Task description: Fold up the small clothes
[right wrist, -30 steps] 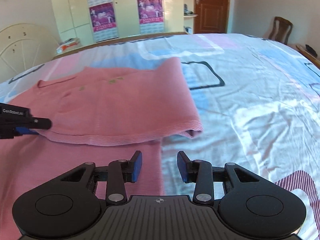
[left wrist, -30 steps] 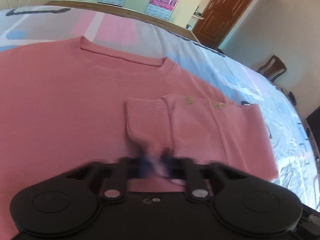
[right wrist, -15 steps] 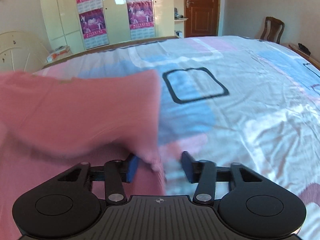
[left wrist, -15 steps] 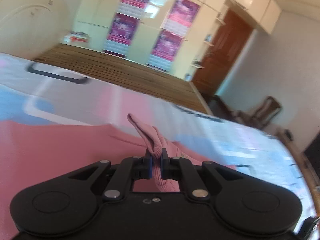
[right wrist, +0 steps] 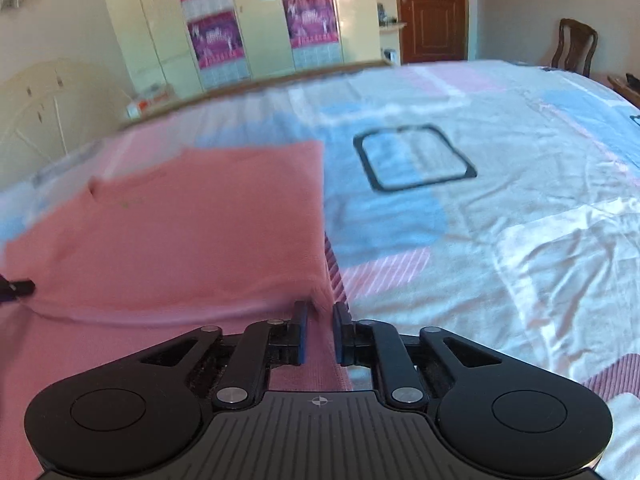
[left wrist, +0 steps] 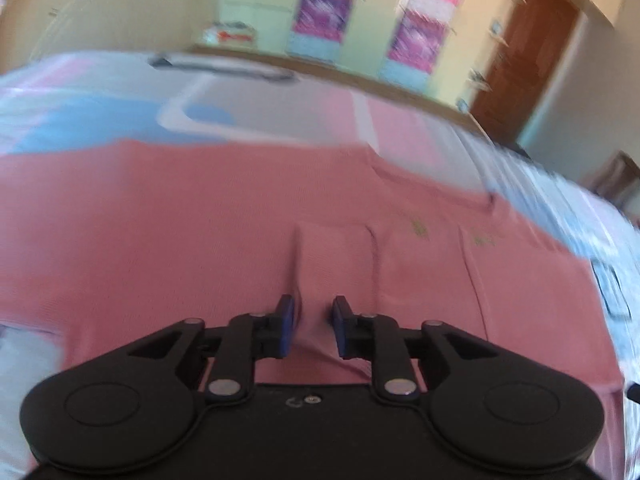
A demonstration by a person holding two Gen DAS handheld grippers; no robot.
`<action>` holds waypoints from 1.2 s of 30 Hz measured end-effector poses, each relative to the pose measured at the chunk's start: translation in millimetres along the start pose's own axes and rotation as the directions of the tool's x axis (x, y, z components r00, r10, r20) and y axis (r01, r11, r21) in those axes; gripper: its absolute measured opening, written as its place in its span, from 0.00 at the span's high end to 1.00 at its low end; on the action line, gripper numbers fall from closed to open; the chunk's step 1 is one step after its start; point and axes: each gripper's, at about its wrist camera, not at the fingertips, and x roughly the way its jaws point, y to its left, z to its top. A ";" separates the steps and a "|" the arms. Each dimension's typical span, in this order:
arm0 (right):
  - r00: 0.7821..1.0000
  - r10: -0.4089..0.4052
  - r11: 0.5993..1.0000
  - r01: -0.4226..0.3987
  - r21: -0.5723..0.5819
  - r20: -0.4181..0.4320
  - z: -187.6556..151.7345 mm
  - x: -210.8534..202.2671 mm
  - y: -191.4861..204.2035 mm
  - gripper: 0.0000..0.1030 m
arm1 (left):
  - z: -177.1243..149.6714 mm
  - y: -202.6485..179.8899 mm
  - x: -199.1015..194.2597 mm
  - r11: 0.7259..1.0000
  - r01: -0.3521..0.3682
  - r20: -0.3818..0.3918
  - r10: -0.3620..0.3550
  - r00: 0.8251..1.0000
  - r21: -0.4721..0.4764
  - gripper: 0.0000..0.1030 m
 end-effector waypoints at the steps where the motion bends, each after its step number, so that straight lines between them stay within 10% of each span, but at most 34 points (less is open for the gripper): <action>1: 1.000 0.004 1.000 -0.004 0.000 0.016 4.0 -3.5 -0.4 0.84 | 1.9 1.7 -4.2 1.000 -0.004 0.018 0.004 1.000 -0.006 0.81; 9: 1.000 -0.003 1.000 0.003 0.022 -0.001 53.8 57.8 4.6 0.65 | 17.6 -41.4 10.9 0.992 0.083 -0.013 -0.082 0.997 0.092 0.62; 20: 0.989 -0.148 0.988 0.148 -0.054 0.013 87.1 111.3 6.0 0.65 | 16.9 -52.0 46.5 0.991 -0.041 -0.115 0.055 0.992 0.126 0.50; 22: 0.994 -0.101 0.993 0.103 -0.051 0.029 84.4 97.9 12.4 0.65 | 16.8 -51.7 38.9 0.989 -0.073 -0.099 0.086 0.991 0.129 0.33; 36: 0.998 0.020 0.953 -0.036 -0.299 -0.057 12.1 85.0 141.8 0.48 | 24.9 -22.0 3.1 0.965 -0.154 -0.002 0.158 0.987 0.214 0.26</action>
